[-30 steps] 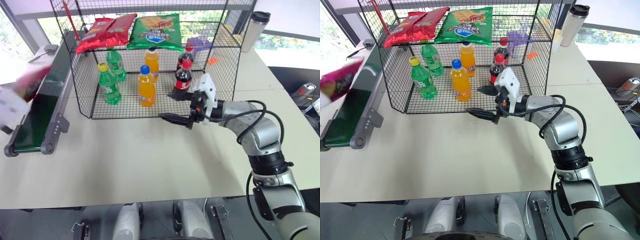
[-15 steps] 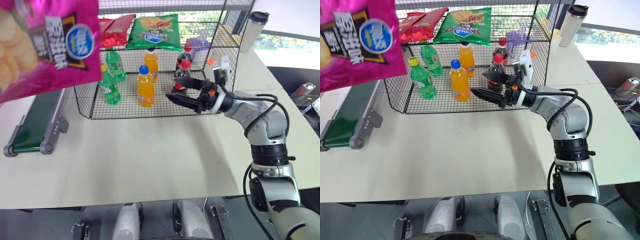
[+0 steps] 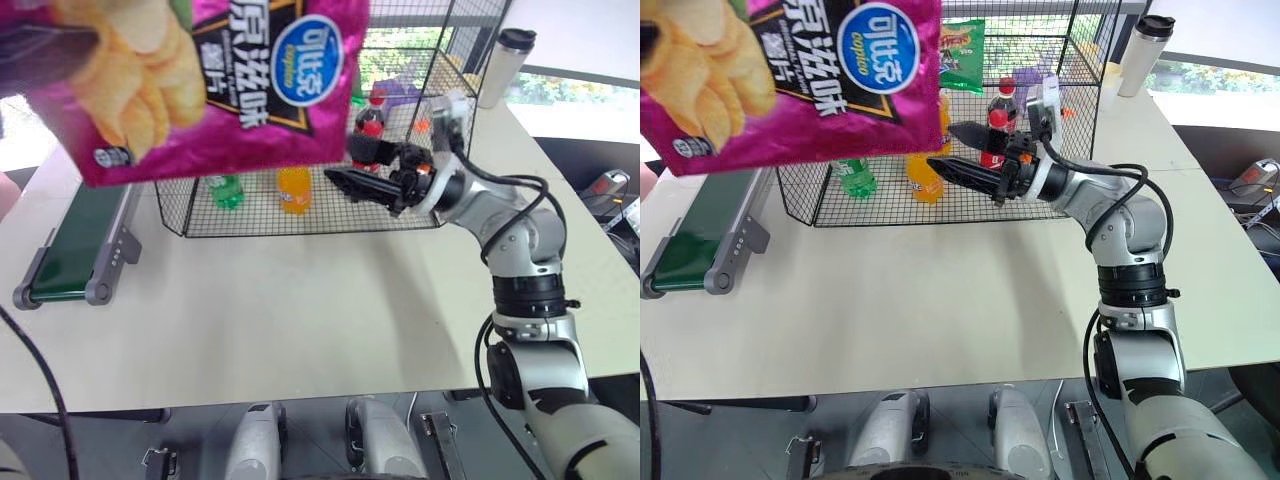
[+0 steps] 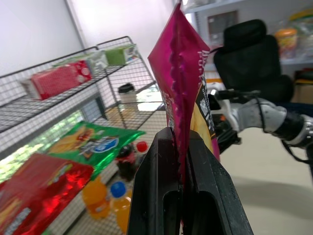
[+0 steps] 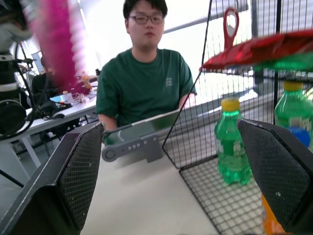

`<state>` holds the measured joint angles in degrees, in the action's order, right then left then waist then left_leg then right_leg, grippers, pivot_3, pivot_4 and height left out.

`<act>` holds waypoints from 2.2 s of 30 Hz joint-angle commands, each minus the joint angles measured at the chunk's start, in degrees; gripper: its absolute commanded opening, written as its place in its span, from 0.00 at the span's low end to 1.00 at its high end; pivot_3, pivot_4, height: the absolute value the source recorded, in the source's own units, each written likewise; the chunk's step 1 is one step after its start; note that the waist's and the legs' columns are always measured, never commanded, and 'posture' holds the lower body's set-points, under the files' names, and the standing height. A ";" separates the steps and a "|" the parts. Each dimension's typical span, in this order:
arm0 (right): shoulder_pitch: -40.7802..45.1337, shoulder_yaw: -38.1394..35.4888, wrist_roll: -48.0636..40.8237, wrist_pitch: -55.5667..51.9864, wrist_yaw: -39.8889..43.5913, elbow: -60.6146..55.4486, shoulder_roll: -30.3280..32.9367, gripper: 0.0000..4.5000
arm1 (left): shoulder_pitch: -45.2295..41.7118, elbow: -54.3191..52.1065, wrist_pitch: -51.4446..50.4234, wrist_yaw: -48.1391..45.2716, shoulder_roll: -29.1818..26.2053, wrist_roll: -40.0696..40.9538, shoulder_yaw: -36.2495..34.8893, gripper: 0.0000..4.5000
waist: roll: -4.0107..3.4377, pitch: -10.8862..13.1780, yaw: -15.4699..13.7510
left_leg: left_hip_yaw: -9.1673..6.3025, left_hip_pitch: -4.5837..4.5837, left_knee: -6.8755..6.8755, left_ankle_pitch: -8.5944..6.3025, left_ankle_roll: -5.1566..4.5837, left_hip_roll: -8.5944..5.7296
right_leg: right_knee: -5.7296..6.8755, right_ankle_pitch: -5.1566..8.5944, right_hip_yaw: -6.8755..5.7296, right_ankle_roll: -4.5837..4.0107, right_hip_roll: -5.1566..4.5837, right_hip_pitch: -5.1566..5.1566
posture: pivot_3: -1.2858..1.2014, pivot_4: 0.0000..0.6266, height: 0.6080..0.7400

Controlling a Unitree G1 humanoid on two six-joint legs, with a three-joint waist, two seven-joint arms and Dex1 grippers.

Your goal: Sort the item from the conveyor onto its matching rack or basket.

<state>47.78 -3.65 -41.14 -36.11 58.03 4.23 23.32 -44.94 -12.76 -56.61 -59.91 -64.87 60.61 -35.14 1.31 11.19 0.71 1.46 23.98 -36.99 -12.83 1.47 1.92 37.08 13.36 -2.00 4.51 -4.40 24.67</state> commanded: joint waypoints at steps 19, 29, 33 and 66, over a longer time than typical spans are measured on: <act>3.38 -1.55 -7.43 -5.01 4.36 -9.57 2.81 1.00 | -2.50 2.04 7.54 -4.41 5.51 -1.66 14.67 0.01 | -0.01 0.01 0.00 | 0.00 0.02 -0.01 0.00 0.00 0.00 | 0.00 0.01 0.00 0.01 0.00 0.01 | 0.52 0.24 1.00; 1.65 -0.39 -9.85 -8.75 6.45 -12.82 3.90 0.12 | -2.45 2.83 9.48 -5.80 5.78 -5.18 17.56 0.00 | -0.01 0.01 0.01 | 0.00 0.03 0.00 -0.01 -0.01 0.00 | -0.01 0.02 0.00 0.02 0.00 0.02 | 0.52 0.24 1.00; 1.01 -0.07 -8.62 -8.09 5.71 -13.68 4.29 0.00 | -2.28 3.46 10.03 -5.60 6.13 -6.06 17.48 0.00 | -0.01 0.01 -0.05 | -0.01 0.03 -0.01 -0.01 -0.01 0.00 | -0.01 0.02 0.00 0.02 0.00 0.02 | 0.52 0.24 1.00; -6.36 -12.49 16.56 11.22 -22.30 -18.76 25.56 0.00 | 16.65 -16.84 7.71 34.57 27.26 1.35 12.50 0.59 | 0.01 0.01 -1.08 | 0.10 0.05 -0.10 -0.01 -0.02 -0.12 | -0.21 0.12 0.13 -0.09 -0.16 -0.06 | 0.52 0.24 1.00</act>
<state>39.91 -17.10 -28.63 -28.92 36.74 -14.63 47.82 -27.81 -27.90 -50.50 -26.46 -37.42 62.28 -22.68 1.32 11.21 -0.37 1.56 24.04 -37.08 -12.85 1.46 1.80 36.87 13.49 -1.86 4.42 -4.55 24.62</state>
